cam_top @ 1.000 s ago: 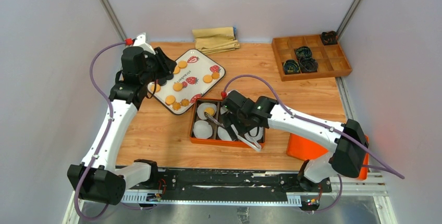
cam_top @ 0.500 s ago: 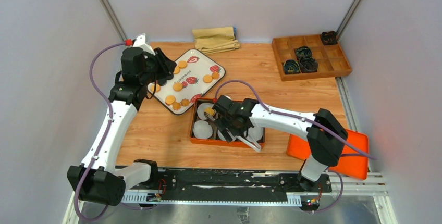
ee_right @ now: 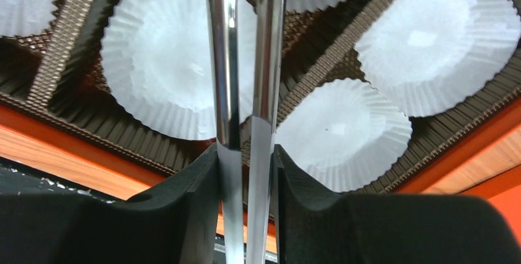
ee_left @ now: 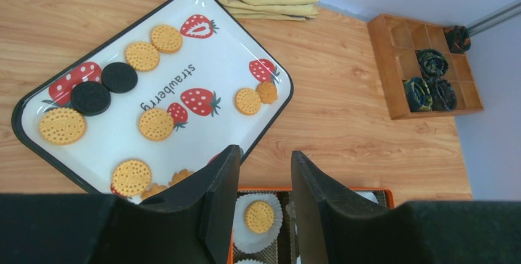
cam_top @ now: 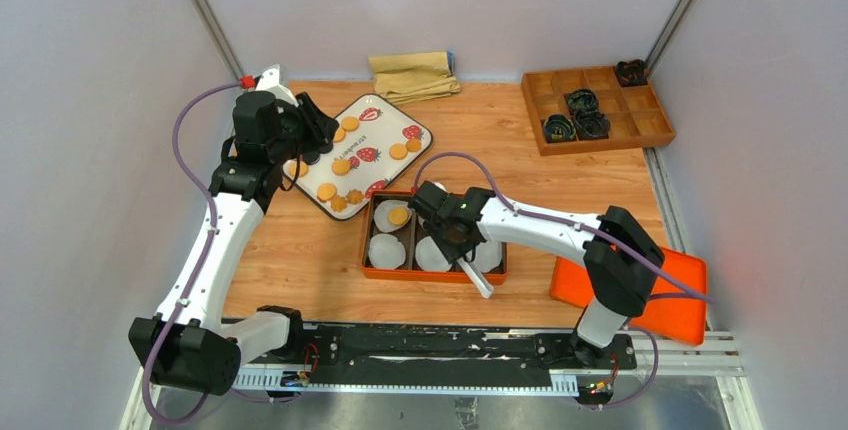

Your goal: Pack the cookies

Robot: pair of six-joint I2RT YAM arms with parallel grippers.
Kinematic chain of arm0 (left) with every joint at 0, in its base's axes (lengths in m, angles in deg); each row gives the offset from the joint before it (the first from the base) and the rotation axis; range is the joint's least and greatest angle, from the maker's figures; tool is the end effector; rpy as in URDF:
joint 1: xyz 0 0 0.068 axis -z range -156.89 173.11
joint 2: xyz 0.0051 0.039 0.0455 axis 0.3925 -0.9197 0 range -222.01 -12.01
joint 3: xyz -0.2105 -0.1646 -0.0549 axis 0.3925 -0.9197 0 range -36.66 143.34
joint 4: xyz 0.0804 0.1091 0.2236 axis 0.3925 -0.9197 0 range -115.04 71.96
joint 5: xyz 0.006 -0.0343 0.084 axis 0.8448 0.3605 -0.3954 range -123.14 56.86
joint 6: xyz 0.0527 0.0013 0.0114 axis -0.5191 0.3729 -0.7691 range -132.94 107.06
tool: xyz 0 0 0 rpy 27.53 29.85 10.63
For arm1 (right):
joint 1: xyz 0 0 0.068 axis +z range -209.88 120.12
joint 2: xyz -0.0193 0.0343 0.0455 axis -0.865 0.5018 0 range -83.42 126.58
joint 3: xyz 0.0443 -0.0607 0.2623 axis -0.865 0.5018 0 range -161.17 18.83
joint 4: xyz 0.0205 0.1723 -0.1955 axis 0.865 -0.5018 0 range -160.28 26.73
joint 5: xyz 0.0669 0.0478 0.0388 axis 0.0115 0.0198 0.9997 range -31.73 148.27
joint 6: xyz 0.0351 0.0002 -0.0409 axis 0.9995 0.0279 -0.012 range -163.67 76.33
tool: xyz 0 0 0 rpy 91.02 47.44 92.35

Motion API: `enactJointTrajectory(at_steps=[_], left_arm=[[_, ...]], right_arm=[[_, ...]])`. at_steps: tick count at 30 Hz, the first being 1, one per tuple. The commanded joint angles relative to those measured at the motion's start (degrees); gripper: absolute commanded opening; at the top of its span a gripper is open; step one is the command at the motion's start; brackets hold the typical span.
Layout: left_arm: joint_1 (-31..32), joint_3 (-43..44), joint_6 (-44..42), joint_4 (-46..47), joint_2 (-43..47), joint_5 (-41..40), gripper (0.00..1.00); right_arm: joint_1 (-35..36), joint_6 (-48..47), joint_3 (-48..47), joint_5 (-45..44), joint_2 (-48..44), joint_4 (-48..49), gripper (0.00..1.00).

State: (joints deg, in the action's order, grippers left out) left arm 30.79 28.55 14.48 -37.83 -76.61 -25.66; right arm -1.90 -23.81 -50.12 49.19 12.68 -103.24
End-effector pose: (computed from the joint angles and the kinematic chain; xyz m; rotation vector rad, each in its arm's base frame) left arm 0.2515 -0.0386 0.3787 -0.2433 1.9239 -0.5359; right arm 0.1828 0.2818 0.2171 -0.8491 2.5921 0.1783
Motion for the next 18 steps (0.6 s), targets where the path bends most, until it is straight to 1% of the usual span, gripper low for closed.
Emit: enactJointTrajectory(at_steps=[1, 10, 13, 18], left_arm=[[0.3, 0.1, -0.8, -0.2, -0.2, 0.5, 0.42], [0.3, 0.7, -0.9, -1.0, 0.3, 0.4, 0.42], [0.3, 0.9, -1.0, -1.2, 0.4, 0.3, 0.42], [0.3, 0.6, -0.3, -0.5, 0.3, 1.0, 0.42]], right_arm=[[-0.3, 0.0, -1.2, 0.3, -2.2, -2.6, 0.32], [-0.2, -0.3, -6.8, -2.0, -6.7, -6.5, 0.29], [-0.2, -0.1, -8.4, -4.4, -9.0, -7.3, 0.28], [-0.4, -0.7, -10.8, -12.3, -11.2, -7.3, 0.28]])
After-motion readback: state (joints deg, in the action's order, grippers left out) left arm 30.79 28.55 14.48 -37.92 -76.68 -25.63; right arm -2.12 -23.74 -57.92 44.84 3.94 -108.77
